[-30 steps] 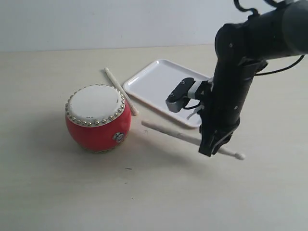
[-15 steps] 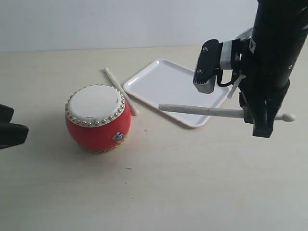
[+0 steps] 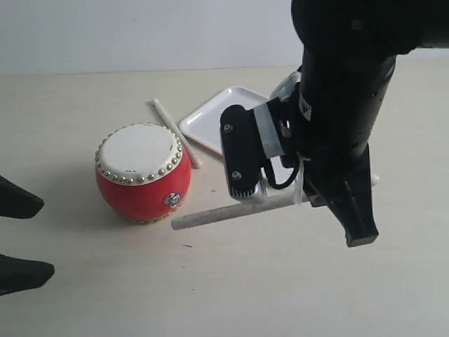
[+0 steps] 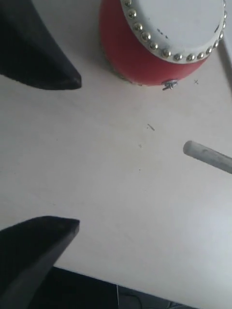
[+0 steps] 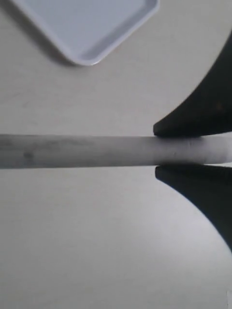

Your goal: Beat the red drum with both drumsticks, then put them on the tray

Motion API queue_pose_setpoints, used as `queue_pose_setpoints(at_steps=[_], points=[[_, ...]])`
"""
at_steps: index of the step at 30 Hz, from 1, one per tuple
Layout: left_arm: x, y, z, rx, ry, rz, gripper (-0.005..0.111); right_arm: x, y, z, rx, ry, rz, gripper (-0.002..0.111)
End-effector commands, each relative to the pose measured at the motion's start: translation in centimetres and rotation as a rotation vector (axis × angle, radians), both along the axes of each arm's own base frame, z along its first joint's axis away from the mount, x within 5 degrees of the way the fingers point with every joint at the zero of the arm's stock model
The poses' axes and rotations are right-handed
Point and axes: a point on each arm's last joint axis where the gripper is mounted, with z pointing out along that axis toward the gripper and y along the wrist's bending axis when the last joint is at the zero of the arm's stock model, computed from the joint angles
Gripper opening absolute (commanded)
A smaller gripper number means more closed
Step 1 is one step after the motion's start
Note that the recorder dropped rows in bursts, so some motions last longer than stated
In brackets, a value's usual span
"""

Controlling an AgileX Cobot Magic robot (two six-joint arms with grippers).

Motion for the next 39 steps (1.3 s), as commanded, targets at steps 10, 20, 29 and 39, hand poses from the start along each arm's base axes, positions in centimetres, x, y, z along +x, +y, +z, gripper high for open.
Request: queue_pose_setpoints(at_steps=[10, 20, 29, 39], points=[[-0.2, -1.8, 0.7, -0.084, 0.082, -0.03, 0.071, -1.7, 2.2, 1.0, 0.027, -0.016, 0.131, 0.0], [-0.5, -3.8, -0.7, 0.054, 0.06, -0.123, 0.071, -2.9, 6.7, 1.7, 0.135, 0.02, 0.101, 0.0], [0.0, -3.6, -0.9, 0.119, -0.023, -0.122, 0.07, -3.7, 7.2, 1.6, 0.194, 0.108, 0.069, 0.0], [0.1, -3.5, -0.9, 0.145, -0.057, -0.154, 0.07, -4.4, 7.6, 1.6, 0.242, 0.176, 0.044, 0.0]])
